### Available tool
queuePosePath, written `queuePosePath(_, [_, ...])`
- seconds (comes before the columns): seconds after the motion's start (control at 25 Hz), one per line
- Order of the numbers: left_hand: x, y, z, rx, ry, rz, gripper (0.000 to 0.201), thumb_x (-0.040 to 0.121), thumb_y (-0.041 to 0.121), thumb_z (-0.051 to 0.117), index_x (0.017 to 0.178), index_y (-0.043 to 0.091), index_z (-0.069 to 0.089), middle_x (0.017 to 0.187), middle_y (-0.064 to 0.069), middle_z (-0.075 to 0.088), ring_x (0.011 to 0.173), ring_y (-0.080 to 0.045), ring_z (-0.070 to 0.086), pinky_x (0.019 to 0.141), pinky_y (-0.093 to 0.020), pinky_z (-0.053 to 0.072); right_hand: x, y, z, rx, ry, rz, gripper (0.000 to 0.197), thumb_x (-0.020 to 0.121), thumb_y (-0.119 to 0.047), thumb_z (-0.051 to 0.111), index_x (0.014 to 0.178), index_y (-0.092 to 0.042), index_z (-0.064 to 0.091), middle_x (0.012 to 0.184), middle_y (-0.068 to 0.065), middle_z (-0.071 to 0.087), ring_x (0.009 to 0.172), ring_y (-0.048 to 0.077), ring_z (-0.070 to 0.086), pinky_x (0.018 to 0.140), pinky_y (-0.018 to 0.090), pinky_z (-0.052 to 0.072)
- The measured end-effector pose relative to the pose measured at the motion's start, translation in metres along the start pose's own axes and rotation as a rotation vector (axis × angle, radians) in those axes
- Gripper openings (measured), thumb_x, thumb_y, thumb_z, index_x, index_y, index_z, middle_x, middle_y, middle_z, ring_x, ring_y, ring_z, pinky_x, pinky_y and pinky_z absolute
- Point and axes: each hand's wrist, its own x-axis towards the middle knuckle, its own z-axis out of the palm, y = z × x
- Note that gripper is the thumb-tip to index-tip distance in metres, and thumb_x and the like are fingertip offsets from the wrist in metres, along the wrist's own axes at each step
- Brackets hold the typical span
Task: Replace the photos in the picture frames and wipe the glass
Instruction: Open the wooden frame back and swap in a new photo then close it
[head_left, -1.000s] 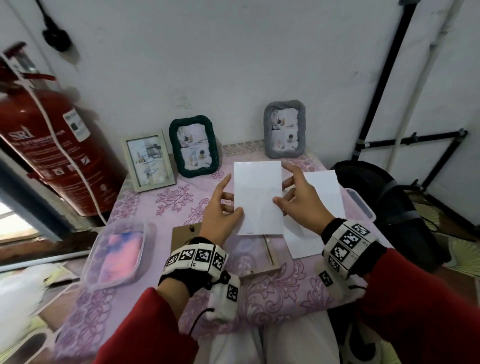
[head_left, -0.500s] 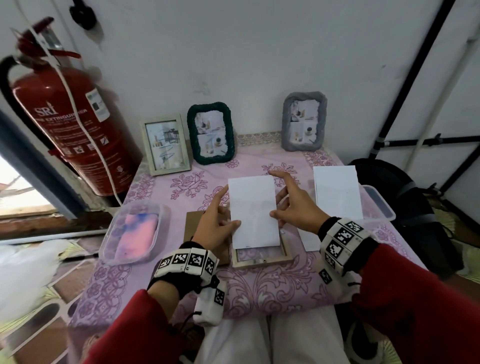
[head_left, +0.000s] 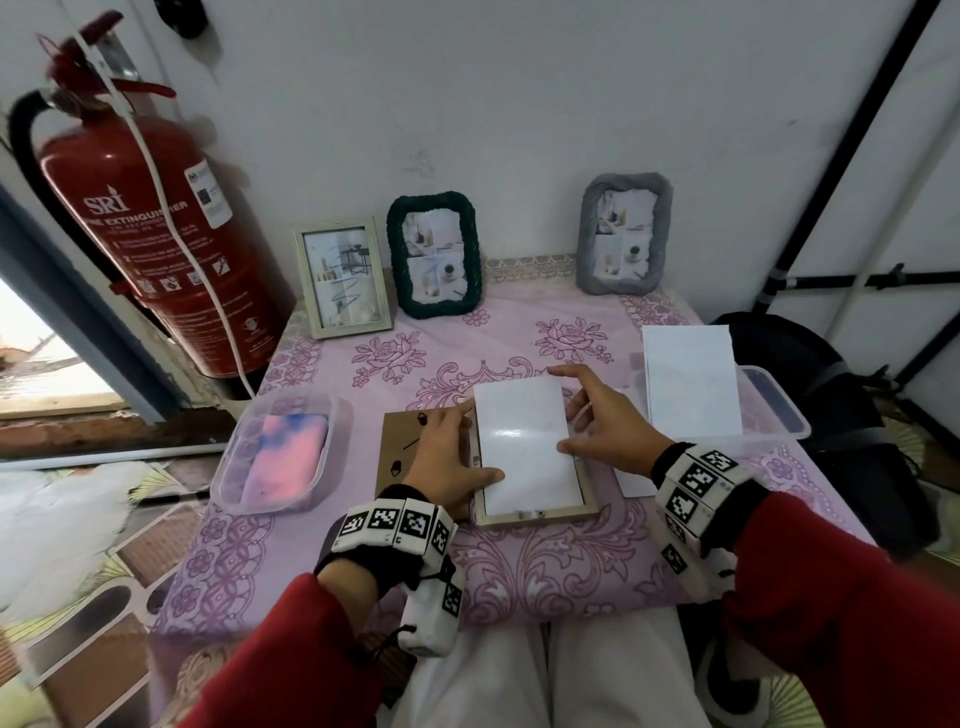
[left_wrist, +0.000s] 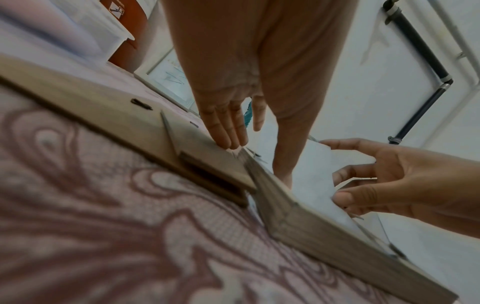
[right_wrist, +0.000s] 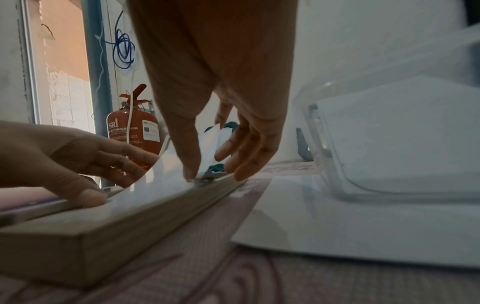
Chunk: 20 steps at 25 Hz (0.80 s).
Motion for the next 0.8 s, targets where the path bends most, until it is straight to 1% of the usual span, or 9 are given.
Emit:
queuePosePath(0.12, [0.000,-0.001,0.000,0.010,-0.024,-0.028,0.089,0.067,0.018,0.082,0.140,0.014,0.033,0.129,-0.008,0.037,0.122,-0.020,0.040,0.108,-0.031,0.035,0.002,0.006,0.003,-0.054,-0.029,0.014,0.088,0.067,-0.008,0.080,0.139,-0.024,0.032,0.094,0.006,0.050,0.075,0.014,0.046,0.069,0.022,0.041])
queuePosePath(0.2, [0.001,-0.002,0.001,0.035,-0.045,-0.047,0.087,0.068,0.019,0.081,0.140,0.011,0.034,0.131,-0.009,0.035,0.125,-0.022,0.039,0.110,-0.030,0.033,0.005,0.008,0.006,-0.100,-0.047,0.023,0.092,0.066,-0.012,0.082,0.142,-0.023,0.030,0.100,0.008,0.047,0.081,0.016,0.044,0.074,0.021,0.037])
queuePosePath(0.28, [0.002,-0.003,0.001,0.045,-0.057,-0.063,0.086,0.069,0.021,0.081,0.141,0.007,0.035,0.132,-0.010,0.034,0.127,-0.022,0.037,0.110,-0.025,0.029,0.008,0.009,0.007,-0.138,-0.068,0.030,0.095,0.067,-0.014,0.082,0.144,-0.021,0.027,0.102,0.008,0.043,0.085,0.016,0.042,0.079,0.023,0.037])
queuePosePath(0.36, [0.003,-0.005,0.002,0.050,-0.059,-0.054,0.084,0.069,0.021,0.081,0.140,0.005,0.037,0.132,-0.009,0.034,0.127,-0.021,0.035,0.106,-0.018,0.025,0.011,0.009,0.007,-0.167,-0.102,0.047,0.098,0.068,-0.015,0.081,0.146,-0.021,0.022,0.104,0.008,0.040,0.085,0.016,0.041,0.082,0.024,0.040])
queuePosePath(0.48, [0.003,-0.008,0.001,0.049,-0.058,-0.042,0.083,0.069,0.021,0.081,0.138,0.005,0.040,0.131,-0.007,0.033,0.126,-0.020,0.035,0.103,-0.015,0.025,0.014,0.009,0.007,-0.182,-0.128,0.073,0.100,0.069,-0.014,0.081,0.147,-0.017,0.018,0.106,0.008,0.039,0.084,0.016,0.041,0.081,0.023,0.040])
queuePosePath(0.56, [0.003,-0.009,0.001,0.045,-0.055,-0.043,0.082,0.069,0.022,0.081,0.138,0.005,0.040,0.132,-0.007,0.033,0.126,-0.019,0.035,0.103,-0.014,0.025,0.014,0.009,0.007,-0.189,-0.127,0.079,0.098,0.069,-0.014,0.080,0.147,-0.014,0.021,0.106,0.007,0.038,0.085,0.015,0.041,0.081,0.022,0.040])
queuePosePath(0.64, [0.003,-0.010,0.002,0.049,-0.053,-0.039,0.082,0.069,0.023,0.081,0.138,0.006,0.040,0.132,-0.006,0.033,0.127,-0.018,0.034,0.103,-0.014,0.025,0.014,0.009,0.008,-0.199,-0.120,0.086,0.090,0.070,-0.015,0.080,0.144,-0.012,0.029,0.106,0.006,0.037,0.088,0.016,0.042,0.083,0.021,0.040])
queuePosePath(0.72, [0.002,-0.011,0.002,0.046,-0.040,-0.031,0.080,0.069,0.023,0.081,0.137,0.006,0.043,0.132,-0.005,0.034,0.126,-0.017,0.035,0.100,-0.011,0.024,0.012,0.009,0.009,-0.222,-0.127,0.095,0.078,0.071,-0.016,0.078,0.138,-0.011,0.040,0.107,0.005,0.036,0.099,0.018,0.044,0.090,0.021,0.039])
queuePosePath(0.8, [0.001,-0.011,0.003,0.052,-0.014,-0.009,0.076,0.068,0.023,0.082,0.134,0.006,0.048,0.132,-0.005,0.037,0.127,-0.016,0.035,0.099,-0.010,0.023,0.011,0.007,0.011,-0.259,-0.148,0.116,0.066,0.075,-0.017,0.076,0.133,-0.012,0.046,0.112,0.008,0.034,0.111,0.022,0.045,0.099,0.025,0.038])
